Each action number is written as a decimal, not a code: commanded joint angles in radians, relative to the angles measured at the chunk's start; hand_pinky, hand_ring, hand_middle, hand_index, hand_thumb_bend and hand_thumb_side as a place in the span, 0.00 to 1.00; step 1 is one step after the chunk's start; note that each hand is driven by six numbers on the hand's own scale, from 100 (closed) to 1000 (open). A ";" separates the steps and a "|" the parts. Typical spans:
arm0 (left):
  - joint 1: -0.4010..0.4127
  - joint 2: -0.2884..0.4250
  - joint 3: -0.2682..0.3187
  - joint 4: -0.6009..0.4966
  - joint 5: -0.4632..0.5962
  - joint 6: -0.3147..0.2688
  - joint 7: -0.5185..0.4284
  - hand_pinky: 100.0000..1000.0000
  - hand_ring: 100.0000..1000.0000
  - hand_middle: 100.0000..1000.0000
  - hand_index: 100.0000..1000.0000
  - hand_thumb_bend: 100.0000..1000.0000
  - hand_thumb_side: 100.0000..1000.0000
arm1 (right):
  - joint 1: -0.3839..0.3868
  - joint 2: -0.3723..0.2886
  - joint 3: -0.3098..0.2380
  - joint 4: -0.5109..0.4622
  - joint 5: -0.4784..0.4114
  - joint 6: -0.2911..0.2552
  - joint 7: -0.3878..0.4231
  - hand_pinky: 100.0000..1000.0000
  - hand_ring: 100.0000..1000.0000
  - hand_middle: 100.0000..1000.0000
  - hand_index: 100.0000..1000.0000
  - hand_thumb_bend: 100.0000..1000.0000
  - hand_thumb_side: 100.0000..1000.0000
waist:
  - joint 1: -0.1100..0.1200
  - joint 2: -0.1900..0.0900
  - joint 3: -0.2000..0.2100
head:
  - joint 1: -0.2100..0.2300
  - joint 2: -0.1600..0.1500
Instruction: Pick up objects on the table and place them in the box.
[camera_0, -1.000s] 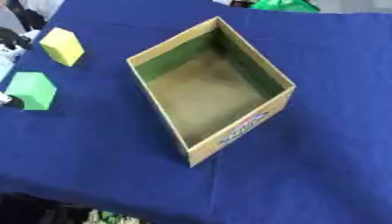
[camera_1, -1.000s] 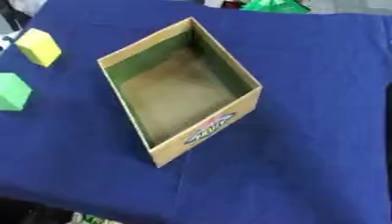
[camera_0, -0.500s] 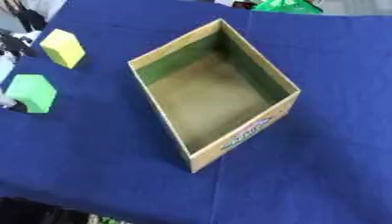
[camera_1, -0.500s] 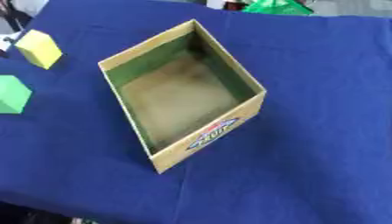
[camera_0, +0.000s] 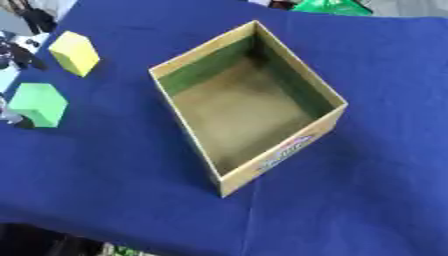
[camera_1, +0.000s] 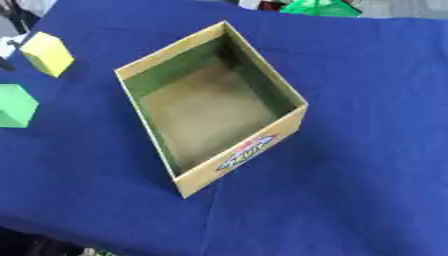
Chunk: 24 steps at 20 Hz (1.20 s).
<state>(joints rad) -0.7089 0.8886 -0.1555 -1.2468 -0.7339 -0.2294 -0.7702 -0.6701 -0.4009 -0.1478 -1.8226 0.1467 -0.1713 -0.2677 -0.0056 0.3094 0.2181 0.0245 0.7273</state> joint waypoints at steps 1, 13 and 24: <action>-0.034 0.016 0.000 0.021 -0.021 0.001 -0.011 0.84 0.87 0.86 0.92 0.71 0.29 | -0.018 -0.021 -0.006 -0.006 -0.005 -0.003 0.003 0.78 0.82 0.62 0.82 0.17 1.00 | 0.002 -0.014 -0.003 | 0.006 -0.013; -0.076 -0.033 -0.009 0.122 -0.091 -0.023 0.011 0.80 0.83 0.80 0.88 0.65 0.29 | -0.013 -0.014 -0.007 -0.006 -0.014 -0.001 0.005 0.79 0.82 0.61 0.82 0.17 1.00 | -0.002 -0.012 -0.008 | 0.010 -0.018; -0.078 -0.055 -0.003 0.152 -0.073 -0.028 0.027 0.67 0.70 0.68 0.79 0.43 0.20 | -0.009 -0.010 -0.008 -0.005 -0.017 0.000 0.007 0.79 0.82 0.61 0.82 0.17 1.00 | -0.002 -0.014 -0.011 | 0.002 -0.014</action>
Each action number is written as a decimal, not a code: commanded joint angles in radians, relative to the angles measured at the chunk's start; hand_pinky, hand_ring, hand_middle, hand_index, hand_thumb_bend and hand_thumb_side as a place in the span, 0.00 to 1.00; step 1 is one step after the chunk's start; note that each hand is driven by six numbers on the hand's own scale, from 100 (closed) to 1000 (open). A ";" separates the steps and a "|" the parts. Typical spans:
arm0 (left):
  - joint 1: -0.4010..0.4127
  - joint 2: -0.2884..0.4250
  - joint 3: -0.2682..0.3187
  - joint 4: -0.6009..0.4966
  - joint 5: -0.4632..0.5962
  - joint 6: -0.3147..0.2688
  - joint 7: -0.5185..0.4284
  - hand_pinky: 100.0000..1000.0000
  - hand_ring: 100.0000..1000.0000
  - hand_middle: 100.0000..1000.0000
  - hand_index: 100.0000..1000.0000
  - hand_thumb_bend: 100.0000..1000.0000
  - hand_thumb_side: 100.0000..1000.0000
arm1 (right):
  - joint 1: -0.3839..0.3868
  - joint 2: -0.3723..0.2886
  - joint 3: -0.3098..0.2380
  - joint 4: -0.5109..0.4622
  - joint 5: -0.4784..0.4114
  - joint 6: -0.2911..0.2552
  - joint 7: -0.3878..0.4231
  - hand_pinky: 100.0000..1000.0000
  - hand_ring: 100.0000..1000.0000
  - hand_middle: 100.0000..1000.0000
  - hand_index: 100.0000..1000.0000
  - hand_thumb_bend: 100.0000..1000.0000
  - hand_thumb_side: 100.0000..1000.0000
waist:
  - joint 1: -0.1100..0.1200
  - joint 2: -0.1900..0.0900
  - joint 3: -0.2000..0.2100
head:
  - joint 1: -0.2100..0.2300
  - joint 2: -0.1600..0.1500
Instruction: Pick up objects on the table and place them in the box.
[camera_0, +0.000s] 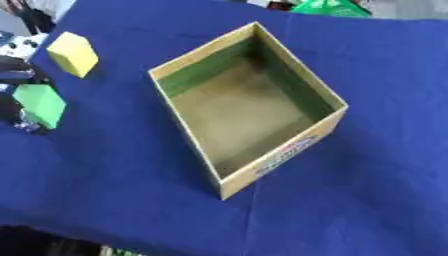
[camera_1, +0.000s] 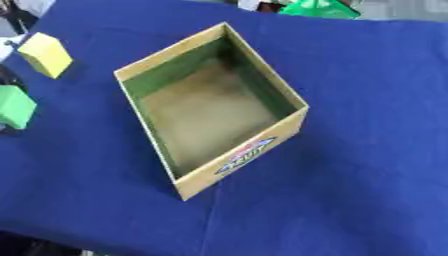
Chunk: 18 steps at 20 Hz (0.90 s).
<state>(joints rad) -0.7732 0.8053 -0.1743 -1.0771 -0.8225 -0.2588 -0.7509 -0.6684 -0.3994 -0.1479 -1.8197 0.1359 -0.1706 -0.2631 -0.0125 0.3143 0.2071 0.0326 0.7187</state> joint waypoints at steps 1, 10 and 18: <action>-0.011 0.032 0.019 -0.031 0.028 0.004 0.009 0.66 0.69 0.67 0.78 0.41 0.19 | -0.010 -0.012 -0.008 -0.008 -0.006 -0.001 0.002 0.79 0.82 0.61 0.82 0.17 1.00 | 0.005 -0.019 0.001 | -0.011 -0.004; 0.010 0.086 0.038 -0.258 0.104 0.024 -0.006 0.65 0.67 0.66 0.78 0.29 0.14 | -0.003 -0.017 -0.010 -0.007 -0.005 0.000 0.001 0.79 0.82 0.60 0.82 0.17 1.00 | 0.011 -0.023 0.004 | -0.071 0.000; -0.069 0.025 0.017 -0.480 0.158 -0.003 -0.009 0.62 0.65 0.62 0.77 0.25 0.14 | -0.006 -0.015 -0.006 -0.012 -0.002 -0.002 0.002 0.79 0.82 0.61 0.82 0.17 1.00 | 0.018 -0.027 0.003 | -0.104 0.006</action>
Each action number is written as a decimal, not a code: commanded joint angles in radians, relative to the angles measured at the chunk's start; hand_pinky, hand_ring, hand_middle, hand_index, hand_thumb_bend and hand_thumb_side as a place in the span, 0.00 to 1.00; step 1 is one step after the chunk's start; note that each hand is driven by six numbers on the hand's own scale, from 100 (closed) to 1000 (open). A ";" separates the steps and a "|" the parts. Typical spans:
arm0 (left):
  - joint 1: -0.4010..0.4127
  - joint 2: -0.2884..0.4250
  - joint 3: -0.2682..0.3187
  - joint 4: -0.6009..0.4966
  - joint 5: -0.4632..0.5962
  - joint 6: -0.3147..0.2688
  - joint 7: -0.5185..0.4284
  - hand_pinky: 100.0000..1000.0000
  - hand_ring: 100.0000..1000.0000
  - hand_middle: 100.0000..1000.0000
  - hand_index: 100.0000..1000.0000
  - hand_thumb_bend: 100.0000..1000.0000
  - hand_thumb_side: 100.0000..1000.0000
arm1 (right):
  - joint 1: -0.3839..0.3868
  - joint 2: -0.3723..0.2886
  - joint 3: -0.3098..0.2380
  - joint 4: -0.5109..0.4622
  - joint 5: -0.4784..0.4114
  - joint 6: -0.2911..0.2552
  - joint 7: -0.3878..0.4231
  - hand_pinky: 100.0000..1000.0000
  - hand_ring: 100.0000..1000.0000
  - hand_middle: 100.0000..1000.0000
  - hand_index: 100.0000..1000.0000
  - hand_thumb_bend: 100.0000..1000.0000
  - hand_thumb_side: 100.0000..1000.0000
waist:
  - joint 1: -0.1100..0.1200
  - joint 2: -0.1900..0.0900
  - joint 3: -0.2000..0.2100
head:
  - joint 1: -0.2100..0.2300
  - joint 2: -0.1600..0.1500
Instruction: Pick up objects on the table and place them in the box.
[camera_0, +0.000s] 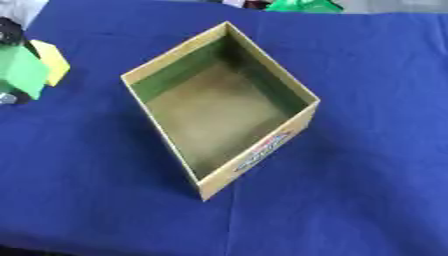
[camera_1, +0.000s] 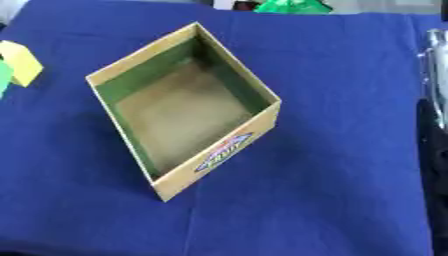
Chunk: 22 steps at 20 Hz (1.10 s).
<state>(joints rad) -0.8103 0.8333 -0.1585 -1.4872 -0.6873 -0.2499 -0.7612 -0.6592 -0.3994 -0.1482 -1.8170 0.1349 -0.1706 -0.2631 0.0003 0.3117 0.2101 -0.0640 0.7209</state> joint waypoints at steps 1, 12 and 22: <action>-0.046 -0.026 -0.001 -0.097 0.032 -0.016 0.003 0.62 0.64 0.61 0.76 0.24 0.14 | -0.016 -0.015 -0.005 -0.015 0.000 -0.002 0.003 0.79 0.82 0.61 0.82 0.17 1.00 | 0.005 -0.025 0.000 | -0.011 0.003; -0.168 -0.212 -0.064 -0.232 0.057 -0.015 -0.030 0.60 0.62 0.58 0.75 0.20 0.14 | -0.030 0.008 0.007 -0.020 -0.004 -0.006 0.013 0.79 0.82 0.61 0.83 0.17 1.00 | 0.001 -0.028 -0.019 | 0.006 -0.015; -0.253 -0.469 -0.174 -0.057 -0.100 -0.041 -0.088 0.58 0.62 0.59 0.75 0.24 0.17 | -0.011 0.009 0.006 -0.030 -0.009 -0.001 0.015 0.79 0.82 0.61 0.83 0.17 1.00 | 0.013 -0.038 -0.007 | 0.014 -0.013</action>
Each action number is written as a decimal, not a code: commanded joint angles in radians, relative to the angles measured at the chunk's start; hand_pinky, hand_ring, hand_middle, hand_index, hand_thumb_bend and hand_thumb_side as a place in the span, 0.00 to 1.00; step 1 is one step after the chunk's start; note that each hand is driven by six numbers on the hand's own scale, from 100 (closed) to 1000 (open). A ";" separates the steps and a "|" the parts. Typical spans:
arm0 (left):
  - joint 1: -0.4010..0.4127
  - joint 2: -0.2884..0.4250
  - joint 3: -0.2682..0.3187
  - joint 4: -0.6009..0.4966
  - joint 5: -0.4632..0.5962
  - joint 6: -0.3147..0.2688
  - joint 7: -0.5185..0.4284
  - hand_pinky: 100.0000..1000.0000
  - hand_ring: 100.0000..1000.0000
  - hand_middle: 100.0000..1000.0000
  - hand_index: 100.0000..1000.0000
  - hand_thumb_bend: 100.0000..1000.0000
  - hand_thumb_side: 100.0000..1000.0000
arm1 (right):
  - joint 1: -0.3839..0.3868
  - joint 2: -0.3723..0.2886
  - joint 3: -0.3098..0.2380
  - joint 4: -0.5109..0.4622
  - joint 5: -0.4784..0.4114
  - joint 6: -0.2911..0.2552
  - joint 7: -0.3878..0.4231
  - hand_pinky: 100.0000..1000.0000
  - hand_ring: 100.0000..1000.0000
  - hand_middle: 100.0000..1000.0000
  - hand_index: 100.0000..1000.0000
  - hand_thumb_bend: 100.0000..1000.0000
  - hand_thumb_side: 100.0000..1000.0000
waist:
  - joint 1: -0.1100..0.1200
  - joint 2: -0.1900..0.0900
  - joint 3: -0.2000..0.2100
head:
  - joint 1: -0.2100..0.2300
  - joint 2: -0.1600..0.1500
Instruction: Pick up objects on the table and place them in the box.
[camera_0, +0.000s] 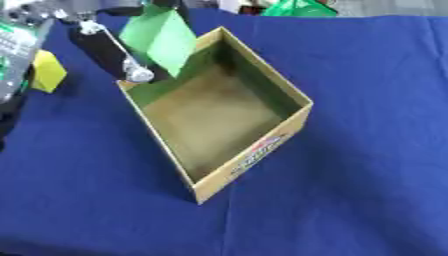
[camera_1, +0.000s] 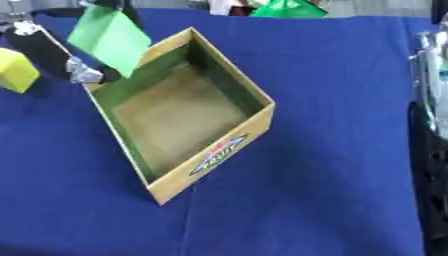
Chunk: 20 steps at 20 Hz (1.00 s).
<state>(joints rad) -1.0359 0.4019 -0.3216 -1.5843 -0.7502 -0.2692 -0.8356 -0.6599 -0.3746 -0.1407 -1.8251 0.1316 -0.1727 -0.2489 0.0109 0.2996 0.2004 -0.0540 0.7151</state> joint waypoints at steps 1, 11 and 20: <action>-0.030 -0.055 -0.014 0.064 -0.052 -0.023 -0.006 0.58 0.62 0.59 0.75 0.23 0.18 | -0.009 -0.015 -0.002 -0.023 -0.006 0.002 0.000 0.79 0.82 0.61 0.83 0.17 1.00 | 0.002 -0.026 0.003 | 0.006 -0.007; -0.028 -0.170 -0.028 0.209 -0.170 -0.066 0.093 0.57 0.61 0.58 0.75 0.25 0.24 | -0.001 -0.005 -0.003 -0.030 -0.015 0.007 0.002 0.79 0.82 0.60 0.83 0.17 1.00 | 0.001 -0.023 -0.008 | 0.021 -0.012; -0.020 -0.196 -0.042 0.245 -0.202 -0.069 0.088 0.63 0.67 0.64 0.80 0.36 0.34 | 0.001 -0.001 -0.004 -0.034 -0.018 0.009 0.002 0.79 0.82 0.60 0.83 0.17 1.00 | 0.001 -0.024 -0.014 | 0.025 -0.014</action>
<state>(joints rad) -1.0397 0.2018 -0.3662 -1.3316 -0.9468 -0.3338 -0.7466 -0.6496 -0.3647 -0.1411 -1.8359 0.1199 -0.1659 -0.2463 0.0115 0.2992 0.1867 -0.0319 0.7105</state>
